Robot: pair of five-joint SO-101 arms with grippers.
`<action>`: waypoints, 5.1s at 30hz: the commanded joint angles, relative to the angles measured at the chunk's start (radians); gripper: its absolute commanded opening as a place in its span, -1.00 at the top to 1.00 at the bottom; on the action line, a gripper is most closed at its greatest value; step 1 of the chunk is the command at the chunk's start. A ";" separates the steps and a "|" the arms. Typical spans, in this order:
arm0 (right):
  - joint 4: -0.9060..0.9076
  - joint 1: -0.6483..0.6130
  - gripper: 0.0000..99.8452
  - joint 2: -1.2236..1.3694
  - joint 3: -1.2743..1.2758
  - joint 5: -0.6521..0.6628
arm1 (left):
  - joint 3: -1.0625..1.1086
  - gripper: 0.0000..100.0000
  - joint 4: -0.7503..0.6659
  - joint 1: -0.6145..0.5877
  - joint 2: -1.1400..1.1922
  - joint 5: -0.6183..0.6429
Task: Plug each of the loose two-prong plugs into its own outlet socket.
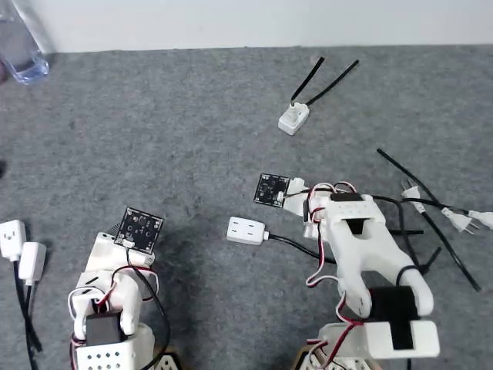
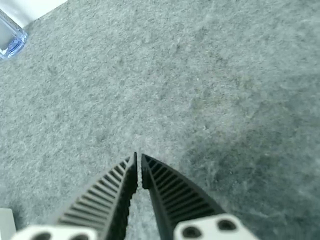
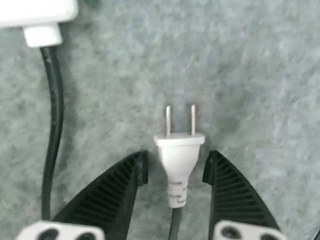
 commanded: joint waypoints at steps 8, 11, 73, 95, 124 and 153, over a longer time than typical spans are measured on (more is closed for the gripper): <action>0.007 0.022 0.60 0.064 -0.146 0.012 | -0.004 0.97 0.002 0.005 0.002 -0.009; 0.016 0.016 0.60 0.065 -0.161 0.014 | -0.004 0.97 0.002 0.005 0.002 -0.009; 0.642 -0.013 0.60 0.475 -0.715 0.118 | -0.004 0.97 0.002 0.003 0.002 -0.009; 0.769 -0.065 0.57 0.608 -0.911 0.077 | -0.004 0.97 0.003 0.005 0.002 -0.009; 0.716 -0.079 0.98 0.610 -0.905 0.006 | -0.004 0.97 0.003 0.002 0.002 -0.009; 0.891 -0.096 0.98 0.759 -1.091 -0.037 | -0.004 0.97 0.003 0.002 0.003 -0.009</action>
